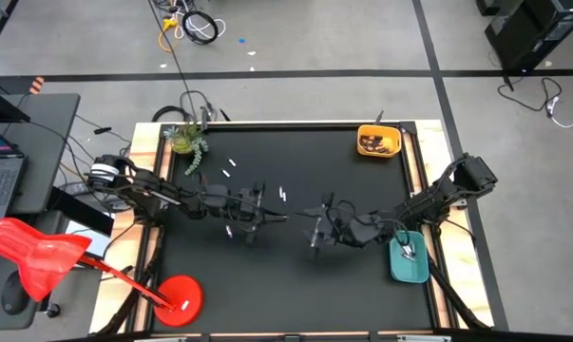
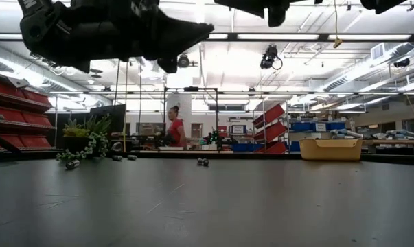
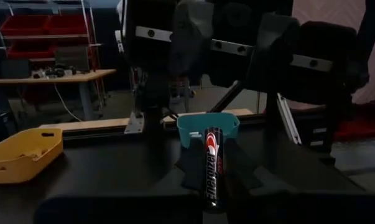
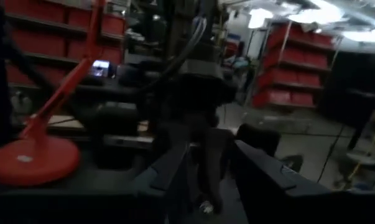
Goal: Sort batteries
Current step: Put the silver battery into the green bin
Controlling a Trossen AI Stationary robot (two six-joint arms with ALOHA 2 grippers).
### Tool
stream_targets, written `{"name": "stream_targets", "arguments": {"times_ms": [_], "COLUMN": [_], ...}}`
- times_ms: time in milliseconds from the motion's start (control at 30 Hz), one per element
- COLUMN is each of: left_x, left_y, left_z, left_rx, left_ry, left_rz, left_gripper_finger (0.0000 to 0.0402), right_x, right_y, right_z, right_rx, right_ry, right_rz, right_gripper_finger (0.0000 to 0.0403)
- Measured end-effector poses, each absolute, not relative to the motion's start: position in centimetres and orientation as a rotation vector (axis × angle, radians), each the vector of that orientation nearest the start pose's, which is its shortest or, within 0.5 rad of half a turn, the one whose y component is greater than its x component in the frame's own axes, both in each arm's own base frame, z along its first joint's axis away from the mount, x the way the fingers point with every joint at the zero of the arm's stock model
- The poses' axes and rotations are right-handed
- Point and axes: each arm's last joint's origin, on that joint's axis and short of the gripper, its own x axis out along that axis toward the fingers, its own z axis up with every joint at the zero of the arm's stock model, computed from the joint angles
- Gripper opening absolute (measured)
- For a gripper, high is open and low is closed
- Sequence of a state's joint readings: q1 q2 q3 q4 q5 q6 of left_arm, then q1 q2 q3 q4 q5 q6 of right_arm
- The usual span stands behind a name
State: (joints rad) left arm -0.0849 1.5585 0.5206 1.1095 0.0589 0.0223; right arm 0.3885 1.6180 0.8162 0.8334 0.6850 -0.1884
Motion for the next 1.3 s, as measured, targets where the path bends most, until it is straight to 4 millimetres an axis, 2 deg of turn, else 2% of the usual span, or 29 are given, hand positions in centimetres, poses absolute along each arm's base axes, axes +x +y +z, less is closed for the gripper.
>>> {"name": "stream_targets", "arguments": {"times_ms": [167, 433, 1067, 1200, 1300], "left_x": [29.7, 29.8, 29.8, 29.8, 29.8], "left_y": [-2.7, -2.6, -2.3, -2.3, -2.3], "left_z": [20.0, 20.1, 20.8, 20.9, 20.9], "left_rx": [0.018, -0.035, -0.094, -0.094, -0.094], "left_ry": [-0.044, -0.034, -0.089, -0.094, -0.094], "left_rz": [-0.152, -0.278, -0.323, -0.322, -0.322], "left_gripper_finger": [0.0028, 0.0028, 0.0028, 0.0028, 0.0028], "right_x": [31.6, 31.5, 32.3, 32.4, 32.4], "right_y": [10.9, 11.9, 10.2, 9.9, 9.7], "right_z": [23.8, 22.7, 22.6, 22.6, 22.5], "right_rx": [-0.201, -0.272, -0.273, -0.272, -0.275], "right_ry": [-0.005, 0.087, 0.093, 0.094, 0.103], "right_rz": [-0.382, -0.236, -0.174, -0.180, -0.181], "right_gripper_finger": [0.0133, 0.0131, 0.0128, 0.0108, 0.0064]}}
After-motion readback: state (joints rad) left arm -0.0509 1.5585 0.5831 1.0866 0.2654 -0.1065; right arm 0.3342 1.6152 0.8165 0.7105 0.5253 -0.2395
